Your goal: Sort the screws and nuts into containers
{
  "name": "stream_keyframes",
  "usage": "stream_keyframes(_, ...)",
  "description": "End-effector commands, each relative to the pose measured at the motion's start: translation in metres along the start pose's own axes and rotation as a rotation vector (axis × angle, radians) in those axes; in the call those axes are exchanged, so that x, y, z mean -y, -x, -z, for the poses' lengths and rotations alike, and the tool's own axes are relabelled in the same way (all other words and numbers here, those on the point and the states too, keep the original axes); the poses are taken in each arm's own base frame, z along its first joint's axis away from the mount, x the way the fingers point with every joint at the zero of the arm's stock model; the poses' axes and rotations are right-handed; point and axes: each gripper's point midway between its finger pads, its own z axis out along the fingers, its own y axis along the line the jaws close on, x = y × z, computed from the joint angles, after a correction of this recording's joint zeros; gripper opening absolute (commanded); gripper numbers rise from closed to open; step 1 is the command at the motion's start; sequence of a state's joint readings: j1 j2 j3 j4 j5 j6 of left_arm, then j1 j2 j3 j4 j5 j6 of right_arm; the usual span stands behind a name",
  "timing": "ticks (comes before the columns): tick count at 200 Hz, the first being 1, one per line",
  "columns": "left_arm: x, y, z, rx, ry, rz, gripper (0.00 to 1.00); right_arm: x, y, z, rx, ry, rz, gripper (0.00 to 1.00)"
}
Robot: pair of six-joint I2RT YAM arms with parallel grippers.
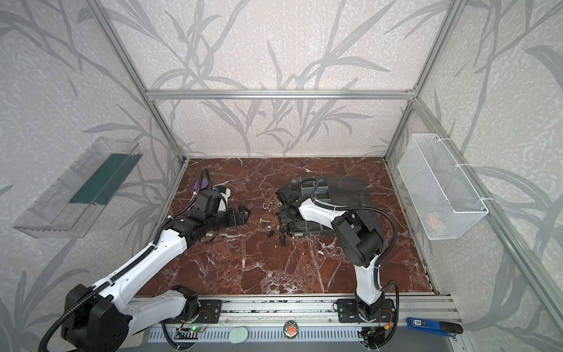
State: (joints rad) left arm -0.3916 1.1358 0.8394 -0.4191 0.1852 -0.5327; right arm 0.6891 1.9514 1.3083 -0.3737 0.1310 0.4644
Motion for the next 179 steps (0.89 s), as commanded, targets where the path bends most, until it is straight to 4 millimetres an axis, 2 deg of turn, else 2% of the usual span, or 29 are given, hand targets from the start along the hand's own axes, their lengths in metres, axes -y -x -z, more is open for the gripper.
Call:
stream_keyframes(1,0.008,0.006,0.006,-0.002,-0.003,-0.020,0.99,0.021,-0.016,0.002,-0.081,-0.049,0.061,0.00)
stream_keyframes(64,0.022,0.012,-0.005,-0.010,-0.056,-0.004,0.99,0.068,-0.025,0.018,-0.115,-0.094,0.238,0.00)
stream_keyframes(88,0.020,0.016,-0.006,0.033,-0.023,-0.017,0.99,0.081,-0.025,0.024,-0.106,-0.096,0.235,0.00)
stream_keyframes(126,0.030,0.019,-0.010,0.074,-0.024,-0.049,0.99,0.111,-0.023,0.027,-0.116,-0.147,0.220,0.00)
stream_keyframes(153,0.031,0.018,-0.019,0.078,-0.002,-0.028,0.99,0.128,-0.019,0.029,-0.114,-0.174,0.206,0.05)
stream_keyframes(179,0.038,0.012,-0.029,0.056,0.012,-0.062,0.99,0.135,-0.017,0.032,-0.119,-0.177,0.184,0.10)
